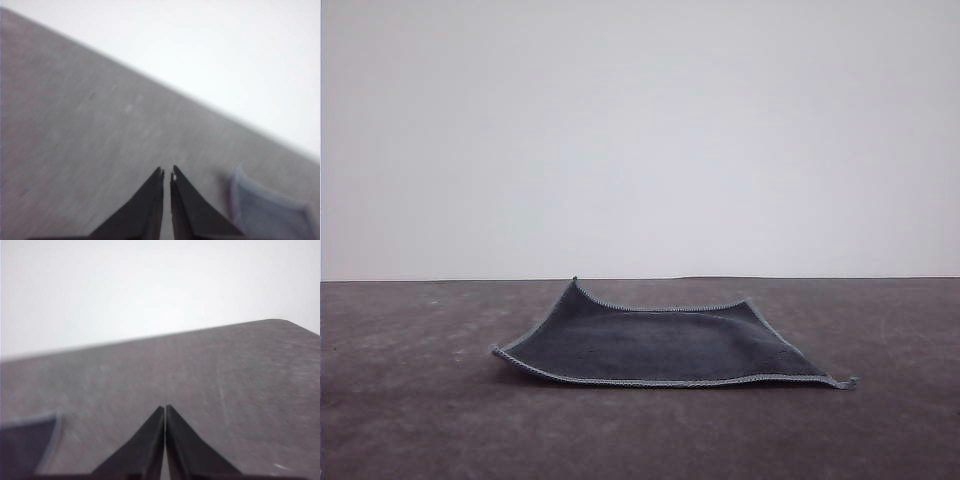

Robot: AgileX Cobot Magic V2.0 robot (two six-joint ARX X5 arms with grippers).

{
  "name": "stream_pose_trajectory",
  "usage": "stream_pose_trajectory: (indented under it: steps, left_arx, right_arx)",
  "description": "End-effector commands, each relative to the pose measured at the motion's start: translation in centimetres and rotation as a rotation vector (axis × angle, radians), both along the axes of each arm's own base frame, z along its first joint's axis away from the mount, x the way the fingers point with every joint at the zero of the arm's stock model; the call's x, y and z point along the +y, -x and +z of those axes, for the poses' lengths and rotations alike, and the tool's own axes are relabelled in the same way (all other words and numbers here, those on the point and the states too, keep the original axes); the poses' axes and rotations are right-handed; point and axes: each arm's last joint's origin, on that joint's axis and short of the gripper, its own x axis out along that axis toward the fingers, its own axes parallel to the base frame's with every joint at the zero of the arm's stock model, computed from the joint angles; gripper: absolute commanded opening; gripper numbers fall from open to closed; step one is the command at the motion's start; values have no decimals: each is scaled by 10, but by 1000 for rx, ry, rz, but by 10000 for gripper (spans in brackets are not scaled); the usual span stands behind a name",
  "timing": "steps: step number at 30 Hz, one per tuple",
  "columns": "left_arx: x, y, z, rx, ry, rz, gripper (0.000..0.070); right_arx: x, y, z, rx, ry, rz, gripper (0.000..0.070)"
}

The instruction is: Fold clothes

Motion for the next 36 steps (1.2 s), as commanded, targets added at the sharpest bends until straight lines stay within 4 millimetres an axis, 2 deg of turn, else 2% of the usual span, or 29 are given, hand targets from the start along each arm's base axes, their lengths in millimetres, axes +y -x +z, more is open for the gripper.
stream_pose_trajectory:
  steps: [1,5,8,11,15,21,30,36]
  left_arx:
    - [0,-1,3,-67,64,-3,12]
    - [1,3,23,-218,-15,28,12]
    - [3,9,43,-218,-36,87,12]
    - [5,16,63,-113,-51,145,12]
    - [5,23,89,51,-130,138,12]
    - [2,16,114,327,-188,33,12]
    - [-5,-8,125,616,-245,-253,12]
    - [-19,-16,133,594,-308,-380,12]
  right_arx:
    - [0,0,4,-48,-147,6,0]
    - [0,4,21,-112,-190,13,0]
    - [0,10,39,-128,-194,16,0]
    - [1,19,59,-78,-198,14,0]
    - [1,29,86,22,-196,15,0]
    - [3,28,112,193,-144,61,0]
    - [9,-5,112,477,-47,314,0]
    - [16,-23,105,553,-30,458,0]
